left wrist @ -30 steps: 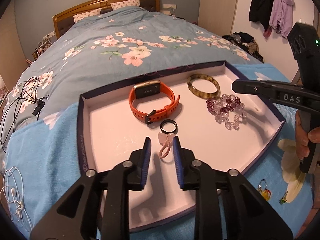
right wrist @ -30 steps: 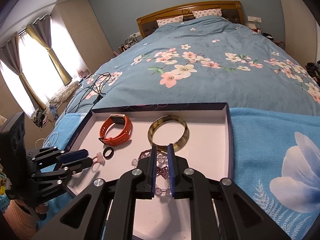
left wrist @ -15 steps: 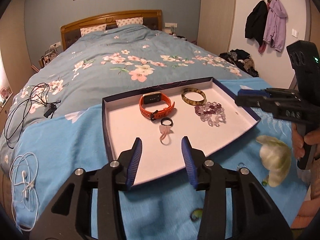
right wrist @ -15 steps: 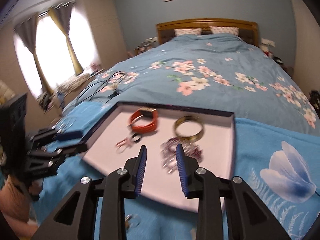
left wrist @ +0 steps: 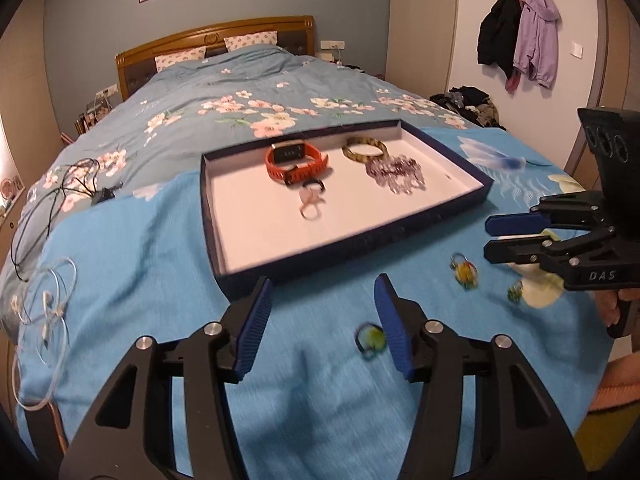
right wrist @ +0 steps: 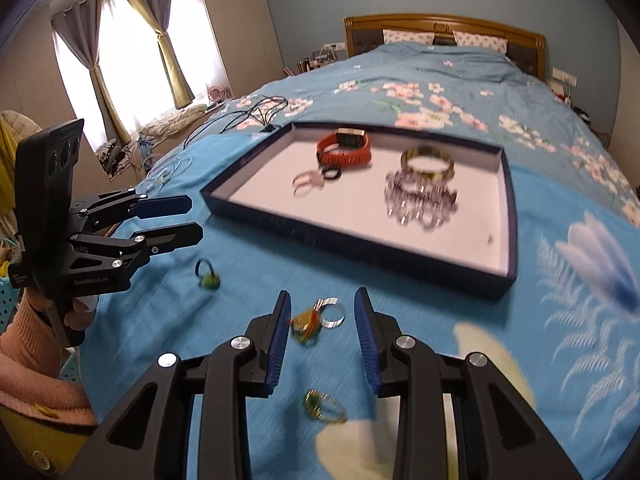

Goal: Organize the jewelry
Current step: 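Lift both open tools away from the box lid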

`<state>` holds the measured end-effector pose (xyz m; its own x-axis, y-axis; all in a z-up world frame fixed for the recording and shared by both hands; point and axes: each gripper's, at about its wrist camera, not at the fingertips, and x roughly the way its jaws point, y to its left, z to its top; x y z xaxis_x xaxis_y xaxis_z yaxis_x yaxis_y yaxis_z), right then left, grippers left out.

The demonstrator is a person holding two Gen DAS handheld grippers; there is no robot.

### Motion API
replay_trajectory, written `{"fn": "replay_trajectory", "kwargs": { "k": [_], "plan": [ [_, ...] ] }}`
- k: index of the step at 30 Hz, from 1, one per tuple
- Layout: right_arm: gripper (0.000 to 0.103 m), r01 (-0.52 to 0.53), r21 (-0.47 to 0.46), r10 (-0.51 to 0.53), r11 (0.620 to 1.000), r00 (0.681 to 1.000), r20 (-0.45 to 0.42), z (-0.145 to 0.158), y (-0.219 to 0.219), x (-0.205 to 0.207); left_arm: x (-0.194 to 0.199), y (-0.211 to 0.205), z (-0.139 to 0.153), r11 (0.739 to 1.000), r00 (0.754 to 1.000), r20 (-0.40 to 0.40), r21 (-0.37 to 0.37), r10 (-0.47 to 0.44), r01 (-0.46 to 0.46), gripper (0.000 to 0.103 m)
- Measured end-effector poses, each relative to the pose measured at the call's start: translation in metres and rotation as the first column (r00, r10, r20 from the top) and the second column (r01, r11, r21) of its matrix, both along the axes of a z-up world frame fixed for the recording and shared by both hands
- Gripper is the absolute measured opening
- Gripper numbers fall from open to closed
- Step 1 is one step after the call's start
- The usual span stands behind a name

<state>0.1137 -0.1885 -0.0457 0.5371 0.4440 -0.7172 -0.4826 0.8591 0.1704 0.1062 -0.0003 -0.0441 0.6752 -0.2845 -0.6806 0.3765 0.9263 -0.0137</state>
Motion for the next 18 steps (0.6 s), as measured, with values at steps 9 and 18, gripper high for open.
{"fn": "replay_trajectory", "kwargs": {
  "k": [9,18],
  "plan": [
    [0.030,0.013,-0.001,-0.013,1.000,1.000,-0.028,-0.015,0.010,-0.008,-0.013,-0.010,-0.013,1.000,0.999,-0.040,0.014,-0.013,0.013,0.054],
    [0.030,0.017,-0.011,-0.017,1.000,0.999,-0.027,-0.012,0.010,-0.010,-0.014,-0.013,-0.016,1.000,0.998,-0.060,-0.003,-0.022,0.022,0.054]
  ]
}}
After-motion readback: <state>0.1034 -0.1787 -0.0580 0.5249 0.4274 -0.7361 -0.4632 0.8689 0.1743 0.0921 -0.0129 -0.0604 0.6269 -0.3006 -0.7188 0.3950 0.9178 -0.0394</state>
